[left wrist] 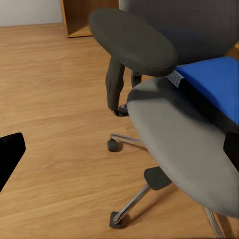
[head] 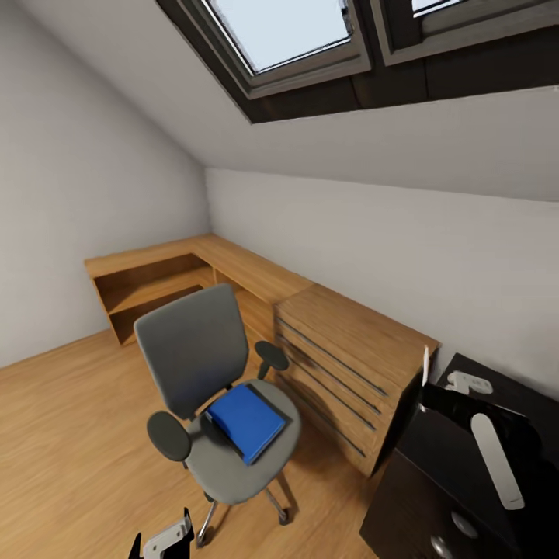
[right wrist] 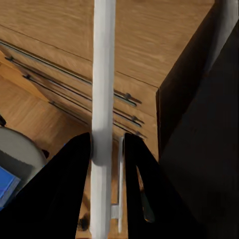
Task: In the bedroom, organize the workspace by keeping the computer under the desk, ensuring the monitor is on the desk, placing the keyboard on the desk next to the monitor, placing the mouse on the desk next to the keyboard, moving the folder from the swivel chair onto the desk next to the mouse, stacking the notebook on top of the folder with the pen on top of the notebook, and positioning the swivel chair next to the desk.
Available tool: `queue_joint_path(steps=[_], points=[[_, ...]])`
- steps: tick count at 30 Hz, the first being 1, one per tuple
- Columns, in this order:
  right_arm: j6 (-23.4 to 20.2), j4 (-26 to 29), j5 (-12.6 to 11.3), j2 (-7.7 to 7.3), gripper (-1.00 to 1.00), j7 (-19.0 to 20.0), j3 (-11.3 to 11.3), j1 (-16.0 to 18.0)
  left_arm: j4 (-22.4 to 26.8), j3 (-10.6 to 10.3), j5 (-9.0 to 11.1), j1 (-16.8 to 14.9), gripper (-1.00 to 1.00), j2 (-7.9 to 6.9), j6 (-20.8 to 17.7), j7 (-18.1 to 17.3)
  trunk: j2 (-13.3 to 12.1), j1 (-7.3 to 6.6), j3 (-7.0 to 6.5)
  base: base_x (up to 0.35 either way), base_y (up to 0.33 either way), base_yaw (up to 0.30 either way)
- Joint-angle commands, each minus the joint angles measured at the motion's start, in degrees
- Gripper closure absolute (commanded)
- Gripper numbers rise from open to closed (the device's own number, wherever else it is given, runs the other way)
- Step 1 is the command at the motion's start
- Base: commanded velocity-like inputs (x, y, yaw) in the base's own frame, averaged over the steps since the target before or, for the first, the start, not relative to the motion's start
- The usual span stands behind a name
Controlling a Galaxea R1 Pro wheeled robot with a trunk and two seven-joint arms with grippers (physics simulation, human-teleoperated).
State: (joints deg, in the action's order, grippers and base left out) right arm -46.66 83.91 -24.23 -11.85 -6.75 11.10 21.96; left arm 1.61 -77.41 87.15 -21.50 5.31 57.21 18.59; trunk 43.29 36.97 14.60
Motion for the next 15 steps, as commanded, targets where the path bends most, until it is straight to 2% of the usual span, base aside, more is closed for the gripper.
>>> queue_joint_path(steps=[1, 5, 8, 9, 10, 15], points=[[-0.2, -0.2, -0.1, -0.01, 1.00, -0.5, 0.0, 0.1, 0.1, -0.5, 0.0, 0.0, -1.00, -0.04, 0.1, 0.6, 0.1, 0.01, 0.08, 0.000, 0.000, -0.129], [-0.1, -0.8, 0.9, 0.01, 1.00, -0.4, -0.2, 0.1, 0.0, -0.4, 0.0, 0.0, -1.00, -0.14, 0.1, 0.6, 0.1, 0.01, 0.08, 0.000, 0.000, -0.048], [2.3, -7.1, 4.4, -0.01, 1.00, -0.5, -0.1, 0.6, 0.0, -0.4, 0.0, 0.0, -1.00, -0.47, 0.1, 0.6, 0.1, 0.01, 0.08, 0.000, 0.000, -0.006], [5.0, -11.8, 6.7, -0.14, 1.00, -0.6, 0.0, 2.2, 0.0, -0.4, 0.0, 0.0, -1.00, -0.52, 0.1, 0.6, 0.1, 0.01, 0.08, 0.000, 0.000, -0.002], [7.2, -15.2, 8.0, -0.35, 1.00, -0.7, 0.0, 3.8, 0.0, -0.4, 0.0, 0.0, -1.00, -0.54, 0.1, 0.7, 0.1, 0.01, 0.08, 0.000, 0.000, -0.001], [12.5, -25.7, 10.3, -1.03, 1.00, -1.5, 0.1, 8.9, 0.0, -0.4, 0.0, 0.0, -1.00, -0.63, 0.1, 0.7, 0.1, 0.01, 0.08, 0.000, 0.000, 0.000]])
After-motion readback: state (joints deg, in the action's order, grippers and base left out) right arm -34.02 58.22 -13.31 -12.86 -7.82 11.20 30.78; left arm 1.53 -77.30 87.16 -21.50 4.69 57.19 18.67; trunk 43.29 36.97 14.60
